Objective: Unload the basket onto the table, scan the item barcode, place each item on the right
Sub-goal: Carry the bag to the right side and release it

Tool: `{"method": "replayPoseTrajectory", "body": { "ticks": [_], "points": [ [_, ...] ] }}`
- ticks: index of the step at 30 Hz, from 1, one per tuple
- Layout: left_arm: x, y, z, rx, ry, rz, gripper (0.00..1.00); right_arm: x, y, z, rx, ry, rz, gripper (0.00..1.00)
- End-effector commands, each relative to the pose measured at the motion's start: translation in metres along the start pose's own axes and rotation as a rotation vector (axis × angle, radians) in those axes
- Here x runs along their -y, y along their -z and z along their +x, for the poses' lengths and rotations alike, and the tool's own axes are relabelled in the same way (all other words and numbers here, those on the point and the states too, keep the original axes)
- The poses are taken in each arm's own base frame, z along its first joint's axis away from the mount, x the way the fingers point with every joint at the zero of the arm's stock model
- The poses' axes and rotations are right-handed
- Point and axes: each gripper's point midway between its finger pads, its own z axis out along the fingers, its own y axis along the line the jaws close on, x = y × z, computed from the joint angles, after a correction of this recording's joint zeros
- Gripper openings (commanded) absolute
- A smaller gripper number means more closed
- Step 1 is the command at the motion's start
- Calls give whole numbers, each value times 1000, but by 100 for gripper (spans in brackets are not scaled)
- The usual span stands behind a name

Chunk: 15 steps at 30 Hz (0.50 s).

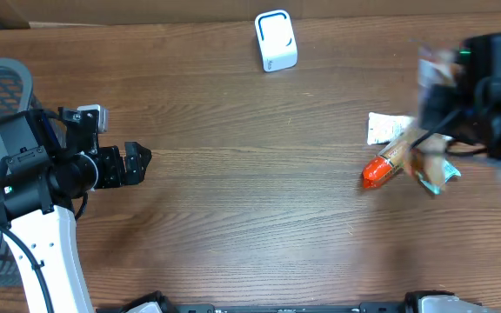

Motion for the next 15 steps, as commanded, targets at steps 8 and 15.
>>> {"method": "replayPoseTrajectory", "body": {
  "ticks": [8, 15],
  "points": [
    [3, 0, -2, 7, -31, 15, 100, 91, -77, 24, -117, -326, 255, 4],
    [3, 0, -2, 7, -31, 15, 100, 76, -128, 27, -189, -300, 276, 15]
  ]
}}
